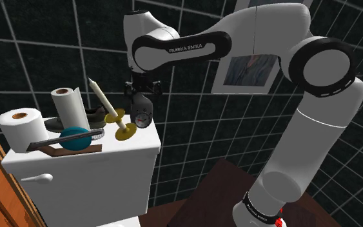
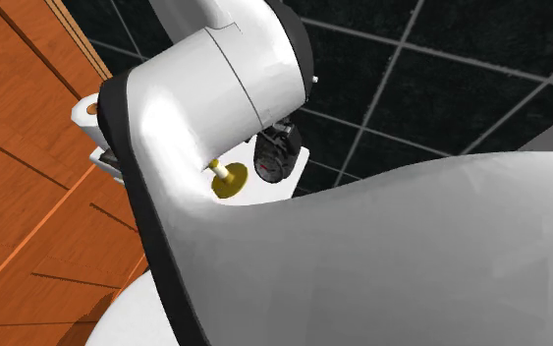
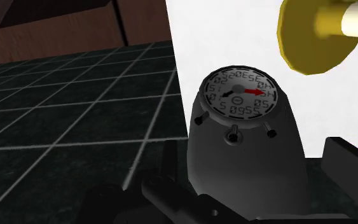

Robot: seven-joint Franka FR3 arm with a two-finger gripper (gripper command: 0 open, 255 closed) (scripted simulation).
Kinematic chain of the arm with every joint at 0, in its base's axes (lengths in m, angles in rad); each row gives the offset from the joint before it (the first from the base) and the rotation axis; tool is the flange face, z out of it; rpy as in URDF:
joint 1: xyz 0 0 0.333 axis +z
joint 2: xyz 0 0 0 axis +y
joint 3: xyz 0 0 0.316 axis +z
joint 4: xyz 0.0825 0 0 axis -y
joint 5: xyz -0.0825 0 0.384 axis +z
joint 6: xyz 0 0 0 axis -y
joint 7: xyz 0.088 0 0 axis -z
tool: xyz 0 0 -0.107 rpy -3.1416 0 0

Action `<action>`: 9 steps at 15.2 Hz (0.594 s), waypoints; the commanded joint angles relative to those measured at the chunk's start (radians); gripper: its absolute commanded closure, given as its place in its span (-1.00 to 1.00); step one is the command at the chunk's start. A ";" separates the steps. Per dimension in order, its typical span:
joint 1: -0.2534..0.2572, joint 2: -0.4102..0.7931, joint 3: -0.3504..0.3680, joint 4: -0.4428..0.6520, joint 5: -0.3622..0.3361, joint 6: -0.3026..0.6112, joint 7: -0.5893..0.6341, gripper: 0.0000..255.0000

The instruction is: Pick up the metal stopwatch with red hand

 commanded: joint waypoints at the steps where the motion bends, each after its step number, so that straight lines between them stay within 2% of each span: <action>1: 0.006 0.062 0.000 0.059 -0.032 -0.005 0.050 -1.00; 9: 0.006 0.082 -0.004 -0.017 -0.049 0.087 0.078 -1.00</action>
